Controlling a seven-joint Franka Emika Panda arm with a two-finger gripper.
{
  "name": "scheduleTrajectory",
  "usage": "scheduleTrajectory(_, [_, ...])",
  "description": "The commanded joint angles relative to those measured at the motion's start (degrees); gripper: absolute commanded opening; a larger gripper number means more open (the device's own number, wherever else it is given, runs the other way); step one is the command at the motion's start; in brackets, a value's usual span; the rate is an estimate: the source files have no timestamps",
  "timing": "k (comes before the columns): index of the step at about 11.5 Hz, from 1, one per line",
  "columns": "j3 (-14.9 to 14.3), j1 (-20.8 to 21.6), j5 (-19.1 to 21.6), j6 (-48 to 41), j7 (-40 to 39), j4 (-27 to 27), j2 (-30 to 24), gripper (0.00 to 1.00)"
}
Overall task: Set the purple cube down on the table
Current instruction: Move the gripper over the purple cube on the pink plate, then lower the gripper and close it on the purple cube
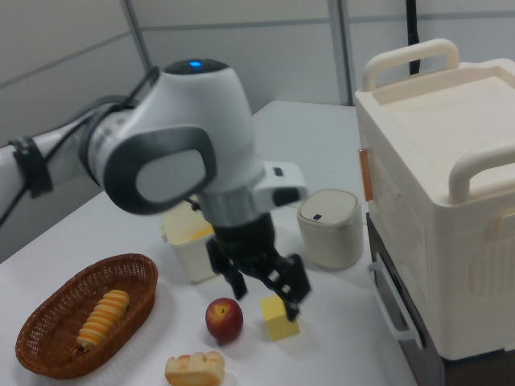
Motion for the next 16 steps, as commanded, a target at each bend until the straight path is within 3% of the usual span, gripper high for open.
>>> scheduleTrajectory(1, [0.25, -6.83, -1.57, 5.56, -11.51, -1.53, 2.43, 1.00])
scheduleTrajectory(4, [0.25, -12.12, -2.11, 11.26, -20.05, -3.89, 5.24, 1.00])
scheduleTrajectory(10, [0.25, -17.49, -11.06, 19.88, -28.50, -4.61, 13.85, 1.00])
scheduleTrajectory(16, [0.25, -19.96, -10.64, 23.59, -30.63, -5.04, 20.36, 1.00])
